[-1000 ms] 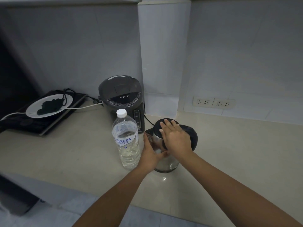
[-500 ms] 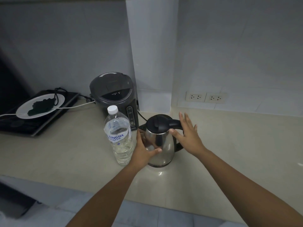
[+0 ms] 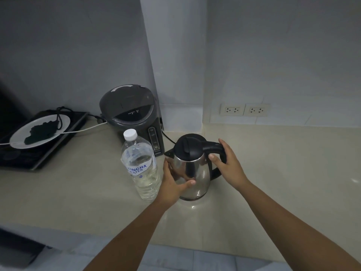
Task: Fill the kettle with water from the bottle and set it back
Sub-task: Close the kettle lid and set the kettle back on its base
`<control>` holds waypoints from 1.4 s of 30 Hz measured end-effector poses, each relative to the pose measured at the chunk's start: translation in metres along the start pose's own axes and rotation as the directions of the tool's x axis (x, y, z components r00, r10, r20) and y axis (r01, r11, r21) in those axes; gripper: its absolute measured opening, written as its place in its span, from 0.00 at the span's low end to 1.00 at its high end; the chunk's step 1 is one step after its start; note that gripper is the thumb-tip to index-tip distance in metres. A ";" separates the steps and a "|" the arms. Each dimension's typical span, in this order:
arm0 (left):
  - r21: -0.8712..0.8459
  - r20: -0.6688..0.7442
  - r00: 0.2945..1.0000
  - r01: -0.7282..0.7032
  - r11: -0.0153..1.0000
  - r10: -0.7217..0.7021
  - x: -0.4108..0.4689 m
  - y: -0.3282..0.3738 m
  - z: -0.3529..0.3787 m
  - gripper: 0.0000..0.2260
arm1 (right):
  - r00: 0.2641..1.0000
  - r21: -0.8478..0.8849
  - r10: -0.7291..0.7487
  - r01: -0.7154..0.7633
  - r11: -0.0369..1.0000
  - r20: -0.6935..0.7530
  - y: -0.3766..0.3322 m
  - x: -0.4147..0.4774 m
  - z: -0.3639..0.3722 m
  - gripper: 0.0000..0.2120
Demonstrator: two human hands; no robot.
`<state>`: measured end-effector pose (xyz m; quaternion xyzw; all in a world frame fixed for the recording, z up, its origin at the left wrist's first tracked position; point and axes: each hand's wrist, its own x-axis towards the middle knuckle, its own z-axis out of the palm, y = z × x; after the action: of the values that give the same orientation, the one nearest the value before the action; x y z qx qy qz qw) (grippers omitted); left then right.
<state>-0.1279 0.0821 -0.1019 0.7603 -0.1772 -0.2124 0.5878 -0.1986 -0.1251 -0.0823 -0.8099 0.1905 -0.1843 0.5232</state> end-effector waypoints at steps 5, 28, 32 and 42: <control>-0.013 0.062 0.997 0.042 0.999 -0.041 0.003 -0.001 -0.004 0.60 | 0.998 0.041 0.000 0.002 0.999 -0.062 0.004 0.001 0.003 0.22; -0.087 0.009 1.000 -0.021 0.996 0.022 0.066 0.052 0.025 0.57 | 0.977 -0.061 -0.117 0.107 0.992 -0.178 -0.018 0.072 -0.039 0.19; -0.074 -0.028 1.000 -0.016 0.997 0.014 0.102 0.069 0.030 0.58 | 0.973 -0.088 -0.138 0.123 0.988 -0.183 -0.018 0.111 -0.048 0.18; -0.052 -0.047 0.998 0.036 0.998 -0.039 0.176 0.073 0.023 0.57 | 0.979 -0.041 -0.162 0.158 0.987 -0.127 -0.006 0.190 -0.036 0.12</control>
<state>0.0070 -0.0462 -0.0566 0.7530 -0.1432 -0.2097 0.6070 -0.0528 -0.2457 -0.0441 -0.8168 0.1611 -0.2752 0.4807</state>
